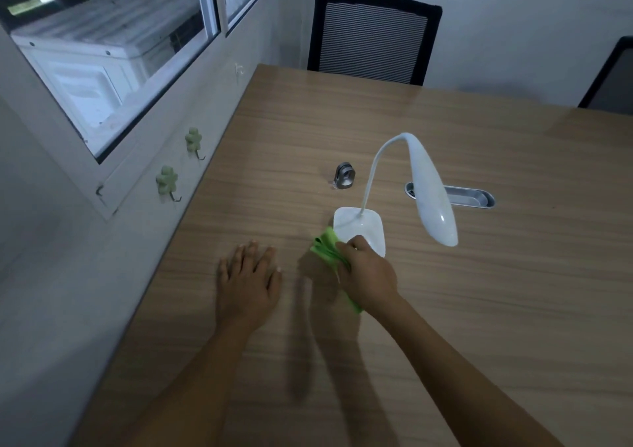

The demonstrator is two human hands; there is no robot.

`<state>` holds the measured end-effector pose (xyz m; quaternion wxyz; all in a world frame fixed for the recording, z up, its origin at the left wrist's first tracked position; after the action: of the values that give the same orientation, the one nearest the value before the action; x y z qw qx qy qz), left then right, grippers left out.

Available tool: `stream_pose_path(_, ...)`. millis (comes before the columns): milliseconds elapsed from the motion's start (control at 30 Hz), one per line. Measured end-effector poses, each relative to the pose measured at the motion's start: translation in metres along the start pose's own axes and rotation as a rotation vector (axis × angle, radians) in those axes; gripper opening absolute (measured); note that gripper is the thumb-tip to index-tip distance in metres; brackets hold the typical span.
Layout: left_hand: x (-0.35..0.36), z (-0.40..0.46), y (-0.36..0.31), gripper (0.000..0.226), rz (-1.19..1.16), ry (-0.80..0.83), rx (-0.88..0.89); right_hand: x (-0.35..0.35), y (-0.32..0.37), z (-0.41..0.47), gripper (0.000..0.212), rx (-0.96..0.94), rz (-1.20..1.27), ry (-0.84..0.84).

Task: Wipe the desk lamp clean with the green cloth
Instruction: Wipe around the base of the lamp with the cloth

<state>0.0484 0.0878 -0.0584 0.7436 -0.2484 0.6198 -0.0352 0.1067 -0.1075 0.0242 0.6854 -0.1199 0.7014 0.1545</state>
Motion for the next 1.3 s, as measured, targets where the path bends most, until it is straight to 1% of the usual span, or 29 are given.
stream_pose_path(100, 0.000, 0.000, -0.001, 0.053, -0.016, 0.013, -0.005, -0.010, -0.028, 0.004, 0.039, 0.179, 0.076, -0.080)
stream_pose_path(167, 0.000, 0.000, -0.001, 0.053, -0.015, 0.018, -0.010, -0.011, -0.036, 0.005, 0.040, 0.237, 0.056, -0.072)
stream_pose_path(233, 0.000, -0.001, -0.001, 0.053, -0.014, 0.018, -0.013, -0.004, -0.027, 0.000, 0.040, 0.161, -0.032, -0.006)
stream_pose_path(300, 0.000, -0.001, -0.001, 0.053, -0.021, 0.022, -0.010, 0.001, -0.009, -0.006, 0.035, 0.057, -0.090, 0.044)
stream_pose_path(367, 0.000, -0.001, -0.001, 0.053, -0.021, 0.019, -0.006, -0.006, 0.004, -0.005, 0.029, 0.030, -0.099, 0.035)
stream_pose_path(433, -0.001, -0.001, -0.001, 0.054, -0.017, 0.018, -0.005, -0.017, 0.012, 0.011, 0.028, 0.079, -0.120, 0.004)
stream_pose_path(500, 0.000, -0.001, -0.001, 0.054, -0.015, 0.025, -0.001, -0.025, 0.017, 0.033, 0.031, 0.132, -0.132, 0.009)
stream_pose_path(533, 0.000, 0.000, 0.000, 0.054, -0.014, 0.029, -0.001, -0.026, 0.018, 0.044, 0.031, 0.176, -0.105, 0.015)
stream_pose_path(633, 0.001, 0.000, 0.001, 0.054, -0.003, 0.017, -0.005, -0.022, 0.020, 0.063, 0.033, 0.357, 0.077, 0.036)
stream_pose_path(667, 0.001, 0.000, 0.000, 0.054, -0.001, 0.012, -0.006, -0.018, 0.024, 0.064, 0.034, 0.378, 0.099, 0.049)
stream_pose_path(700, 0.001, 0.000, 0.001, 0.054, -0.003, 0.016, -0.010, -0.015, 0.031, 0.063, 0.031, 0.353, 0.096, 0.057)
stream_pose_path(733, 0.002, 0.000, 0.001, 0.054, -0.009, 0.023, -0.014, -0.012, 0.041, 0.061, 0.028, 0.290, 0.068, 0.065)
stream_pose_path(800, 0.002, 0.000, 0.001, 0.053, -0.017, 0.028, -0.014, -0.008, 0.055, 0.053, 0.026, 0.169, -0.035, 0.078)
stream_pose_path(867, 0.001, 0.000, 0.001, 0.053, -0.018, 0.025, -0.009, -0.008, 0.048, 0.051, 0.029, 0.192, -0.083, 0.044)
stream_pose_path(933, 0.000, 0.000, 0.000, 0.054, -0.020, 0.024, -0.005, -0.009, 0.027, 0.049, 0.032, 0.235, -0.094, 0.013)
stream_pose_path(1000, 0.000, 0.000, -0.001, 0.054, -0.022, 0.028, -0.004, -0.009, 0.007, 0.044, 0.034, 0.235, -0.113, -0.012)
stream_pose_path(1067, 0.000, 0.000, -0.002, 0.054, -0.027, 0.026, -0.005, -0.008, 0.001, 0.035, 0.033, 0.158, -0.157, -0.021)
stream_pose_path(1133, -0.001, 0.000, -0.002, 0.053, -0.020, 0.014, 0.002, -0.003, 0.009, 0.022, 0.030, 0.042, -0.193, 0.009)
stream_pose_path(1167, -0.001, 0.000, -0.002, 0.053, -0.014, 0.014, 0.005, -0.002, 0.011, 0.015, 0.029, 0.013, -0.180, 0.022)
stream_pose_path(1233, 0.000, 0.001, -0.001, 0.053, -0.012, 0.018, 0.000, -0.003, 0.003, -0.002, 0.029, 0.052, -0.101, 0.033)
stream_pose_path(1300, 0.000, 0.000, 0.000, 0.054, -0.010, 0.015, -0.004, -0.008, -0.020, -0.018, 0.029, 0.192, 0.028, 0.028)
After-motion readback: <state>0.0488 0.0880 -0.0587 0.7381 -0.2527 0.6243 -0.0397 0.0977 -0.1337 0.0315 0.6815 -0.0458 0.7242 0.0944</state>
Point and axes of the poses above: each hand's wrist, its own z-axis towards the middle knuckle, its own x-axis out of the palm, y = z × x, the point moved 5 cm from there along z, towards the middle knuckle, and after that the axes turned 11 degrees about -z, right-handed, at the moved point
